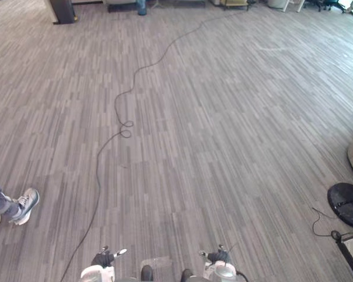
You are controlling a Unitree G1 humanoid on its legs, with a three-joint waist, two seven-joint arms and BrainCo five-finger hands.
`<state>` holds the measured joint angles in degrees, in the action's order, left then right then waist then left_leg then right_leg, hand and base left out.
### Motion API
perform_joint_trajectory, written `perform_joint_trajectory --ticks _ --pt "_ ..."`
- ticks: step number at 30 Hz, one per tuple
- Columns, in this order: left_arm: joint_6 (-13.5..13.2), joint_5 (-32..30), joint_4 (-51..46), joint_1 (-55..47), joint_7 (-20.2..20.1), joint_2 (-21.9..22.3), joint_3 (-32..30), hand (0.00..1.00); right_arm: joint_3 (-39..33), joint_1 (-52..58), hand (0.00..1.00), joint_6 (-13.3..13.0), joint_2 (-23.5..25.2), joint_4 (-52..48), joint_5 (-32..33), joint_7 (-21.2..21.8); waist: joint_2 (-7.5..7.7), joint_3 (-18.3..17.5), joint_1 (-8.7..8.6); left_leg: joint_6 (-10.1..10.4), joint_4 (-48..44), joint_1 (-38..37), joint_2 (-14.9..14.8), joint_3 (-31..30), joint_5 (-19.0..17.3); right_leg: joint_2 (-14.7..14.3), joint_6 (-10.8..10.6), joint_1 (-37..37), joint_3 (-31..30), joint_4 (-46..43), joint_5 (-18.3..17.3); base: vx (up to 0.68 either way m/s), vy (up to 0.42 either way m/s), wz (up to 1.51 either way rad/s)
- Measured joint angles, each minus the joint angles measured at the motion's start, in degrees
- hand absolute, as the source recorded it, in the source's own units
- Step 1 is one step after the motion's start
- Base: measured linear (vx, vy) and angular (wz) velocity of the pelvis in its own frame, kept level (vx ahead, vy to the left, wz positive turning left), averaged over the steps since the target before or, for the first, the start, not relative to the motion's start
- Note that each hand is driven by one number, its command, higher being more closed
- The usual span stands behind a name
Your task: Pick up cushions and gather them together orderly.
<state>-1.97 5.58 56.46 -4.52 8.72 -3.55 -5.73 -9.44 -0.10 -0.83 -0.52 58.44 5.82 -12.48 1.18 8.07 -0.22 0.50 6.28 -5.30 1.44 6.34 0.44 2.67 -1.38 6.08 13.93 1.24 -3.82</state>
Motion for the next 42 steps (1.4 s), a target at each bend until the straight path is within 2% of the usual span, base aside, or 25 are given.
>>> perform_joint_trajectory --ticks 5,13,20,42 --pt "0.17 -1.22 1.52 0.54 -0.02 -0.05 -1.47 0.00 -1.63 -0.55 0.00 -0.11 0.18 1.56 0.89 0.11 0.50 1.18 -0.03 -0.01 0.02 -0.53 0.29 -0.66 0.00 0.21 -0.16 1.06 0.81 0.28 -0.10 0.00 0.003 0.09" --pt "0.17 -2.26 2.27 0.70 -0.24 0.10 -1.75 0.00 -1.68 -1.54 0.00 -0.15 0.19 2.77 0.87 0.38 0.27 1.43 -0.20 0.00 0.03 -0.75 0.24 -0.56 -0.02 0.15 -0.20 1.36 0.77 0.54 -0.13 0.00 0.000 0.00" --pt "0.29 -6.66 2.75 1.48 -1.68 0.02 -0.91 0.00 -1.61 -1.81 0.00 -0.10 0.10 3.40 0.31 1.33 0.27 1.43 -0.22 0.01 0.03 -0.87 0.24 -0.35 -0.03 0.16 -0.20 1.42 0.54 0.54 -0.13 0.00 0.000 0.00" --pt "0.31 -7.12 2.67 1.88 -1.79 -0.27 0.62 0.00 -1.61 -1.69 0.00 -0.13 -0.18 3.27 0.48 1.87 0.15 2.39 -0.22 0.36 0.03 -1.28 0.07 0.78 -0.46 0.04 -0.22 1.68 -0.34 0.83 -0.16 -0.01 -0.004 -0.02"
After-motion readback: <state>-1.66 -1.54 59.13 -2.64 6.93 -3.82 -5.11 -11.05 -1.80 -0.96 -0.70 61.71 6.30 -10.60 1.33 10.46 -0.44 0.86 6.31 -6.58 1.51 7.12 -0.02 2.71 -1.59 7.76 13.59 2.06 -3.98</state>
